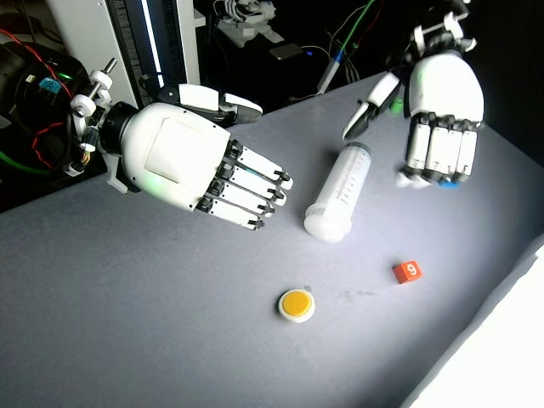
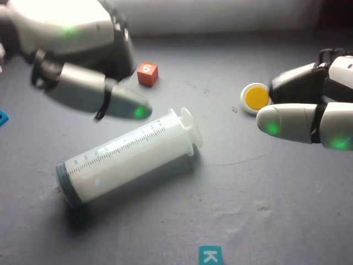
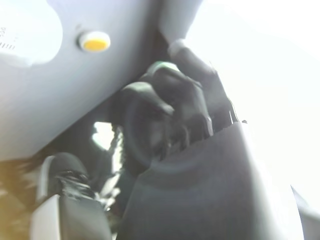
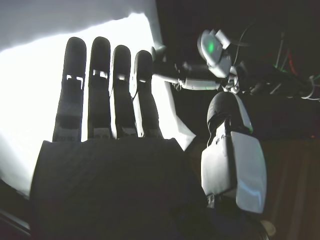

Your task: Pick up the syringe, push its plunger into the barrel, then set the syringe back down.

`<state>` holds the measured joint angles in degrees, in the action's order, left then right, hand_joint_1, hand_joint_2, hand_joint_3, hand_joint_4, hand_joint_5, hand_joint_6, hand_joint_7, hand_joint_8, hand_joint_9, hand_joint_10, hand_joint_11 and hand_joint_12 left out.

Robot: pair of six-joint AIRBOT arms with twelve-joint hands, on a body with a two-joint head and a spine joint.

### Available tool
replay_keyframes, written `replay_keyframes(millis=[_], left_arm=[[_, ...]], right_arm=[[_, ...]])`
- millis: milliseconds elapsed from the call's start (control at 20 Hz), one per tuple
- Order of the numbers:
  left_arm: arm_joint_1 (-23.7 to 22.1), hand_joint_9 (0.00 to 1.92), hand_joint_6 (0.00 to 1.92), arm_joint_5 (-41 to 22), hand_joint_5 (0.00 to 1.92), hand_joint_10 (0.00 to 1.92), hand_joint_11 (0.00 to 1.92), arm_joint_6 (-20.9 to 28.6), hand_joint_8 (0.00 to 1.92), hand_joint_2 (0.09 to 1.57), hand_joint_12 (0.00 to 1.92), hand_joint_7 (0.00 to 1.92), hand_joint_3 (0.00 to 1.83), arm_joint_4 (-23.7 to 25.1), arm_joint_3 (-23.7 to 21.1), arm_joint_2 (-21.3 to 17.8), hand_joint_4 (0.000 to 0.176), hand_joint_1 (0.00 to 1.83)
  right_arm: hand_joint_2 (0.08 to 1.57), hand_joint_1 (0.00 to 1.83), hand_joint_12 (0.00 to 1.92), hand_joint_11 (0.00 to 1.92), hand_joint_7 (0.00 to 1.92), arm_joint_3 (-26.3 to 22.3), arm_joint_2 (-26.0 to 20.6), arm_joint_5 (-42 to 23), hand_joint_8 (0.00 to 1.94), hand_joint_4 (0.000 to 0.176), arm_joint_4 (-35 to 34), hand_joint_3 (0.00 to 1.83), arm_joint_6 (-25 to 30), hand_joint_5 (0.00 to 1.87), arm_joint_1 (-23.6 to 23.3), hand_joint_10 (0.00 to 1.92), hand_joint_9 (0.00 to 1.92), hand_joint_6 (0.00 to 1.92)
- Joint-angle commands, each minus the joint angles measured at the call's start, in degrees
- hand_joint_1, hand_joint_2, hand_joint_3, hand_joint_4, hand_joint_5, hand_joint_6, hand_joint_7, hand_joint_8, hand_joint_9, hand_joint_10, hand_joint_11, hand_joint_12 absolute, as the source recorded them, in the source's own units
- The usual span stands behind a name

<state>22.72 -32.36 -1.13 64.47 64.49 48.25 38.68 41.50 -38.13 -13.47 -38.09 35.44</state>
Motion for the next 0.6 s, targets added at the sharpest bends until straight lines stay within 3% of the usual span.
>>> replay_keyframes(millis=[0, 50, 100, 150, 200, 250, 300, 350, 400, 550], left_arm=[[-0.3, 1.8, 1.92, -10.5, 1.65, 1.92, 1.75, -0.6, 1.92, 1.12, 1.92, 1.76, 0.0, -2.2, 0.0, -1.0, 0.118, 0.1], [0.1, 1.79, 1.92, -14.0, 1.67, 1.92, 1.76, -0.9, 1.92, 1.17, 1.92, 1.77, 0.02, -1.6, -0.1, -1.8, 0.123, 0.26], [0.8, 1.81, 1.92, -17.3, 1.66, 1.92, 1.82, -1.6, 1.92, 1.24, 1.92, 1.76, 0.02, -1.3, -0.2, -2.7, 0.121, 0.75], [1.2, 1.82, 1.92, -19.4, 1.68, 1.92, 1.84, -2.2, 1.92, 1.29, 1.92, 1.76, 0.03, -1.3, -0.4, -3.4, 0.107, 1.09], [1.5, 1.81, 1.92, -21.8, 1.67, 1.92, 1.83, -2.4, 1.92, 1.29, 1.92, 1.75, 0.02, -1.3, -0.8, -4.4, 0.1, 1.24], [2.0, 1.78, 1.92, -24.6, 1.64, 1.92, 1.79, -3.0, 1.92, 1.31, 1.92, 1.71, 0.02, -1.2, -1.0, -5.3, 0.098, 1.26], [2.2, 1.76, 1.92, -26.6, 1.62, 1.92, 1.76, -3.5, 1.92, 1.29, 1.92, 1.69, 0.01, -0.8, -1.0, -6.3, 0.1, 1.3], [2.4, 1.74, 1.92, -28.2, 1.6, 1.92, 1.73, -3.8, 1.92, 1.3, 1.92, 1.67, 0.02, -0.5, -0.8, -7.3, 0.103, 1.29], [2.6, 1.73, 1.92, -29.3, 1.6, 1.92, 1.71, -3.8, 1.92, 1.31, 1.92, 1.67, 0.02, -0.2, -0.6, -8.0, 0.104, 1.28], [1.2, 1.7, 1.92, -33.9, 1.6, 1.92, 1.65, -3.8, 1.92, 1.33, 1.92, 1.65, 0.03, 3.8, 1.2, -9.7, 0.086, 1.21]], right_arm=[[1.07, 0.0, 1.92, 1.53, 1.56, -0.1, -0.2, -6.6, 1.94, 0.03, 0.7, 0.0, 0.2, 1.54, -0.3, 1.92, 1.52, 1.92], [1.08, 0.02, 1.92, 1.61, 1.6, -0.1, -0.2, -6.6, 1.94, 0.053, 0.7, 0.01, 0.2, 1.59, -0.3, 1.92, 1.58, 1.92], [1.12, 0.15, 1.92, 1.66, 1.6, -0.1, -0.2, -6.7, 1.94, 0.058, 0.7, 0.01, 0.2, 1.59, -0.3, 1.92, 1.61, 1.92], [1.16, 0.38, 1.92, 1.72, 1.63, -0.1, -0.2, -6.8, 1.94, 0.055, 0.7, 0.02, 0.2, 1.61, -0.3, 1.92, 1.66, 1.92], [1.23, 0.56, 1.92, 1.75, 1.65, -0.1, -0.2, -6.9, 1.94, 0.057, 0.7, 0.03, 0.2, 1.59, -0.3, 1.92, 1.68, 1.92], [1.24, 1.0, 1.92, 1.77, 1.62, -0.1, -0.2, -6.9, 1.94, 0.08, 0.7, 0.02, 0.2, 1.5, -0.3, 1.92, 1.69, 1.92], [1.24, 1.18, 1.92, 1.79, 1.63, -0.1, -0.2, -6.9, 1.94, 0.09, 0.7, 0.01, 0.2, 1.48, -0.3, 1.92, 1.7, 1.92], [1.28, 1.21, 1.92, 1.82, 1.65, -0.1, -0.2, -6.9, 1.94, 0.138, 0.7, 0.01, 0.2, 1.5, -0.3, 1.92, 1.73, 1.92], [1.3, 1.19, 1.92, 1.82, 1.65, -0.1, -0.2, -6.9, 1.94, 0.168, 0.7, 0.02, 0.2, 1.52, -0.3, 1.92, 1.72, 1.92], [1.29, 1.13, 1.92, 1.82, 1.65, -0.1, -0.2, -7.0, 1.94, 0.176, 0.7, 0.01, 0.2, 1.48, -0.3, 1.92, 1.71, 1.92]])
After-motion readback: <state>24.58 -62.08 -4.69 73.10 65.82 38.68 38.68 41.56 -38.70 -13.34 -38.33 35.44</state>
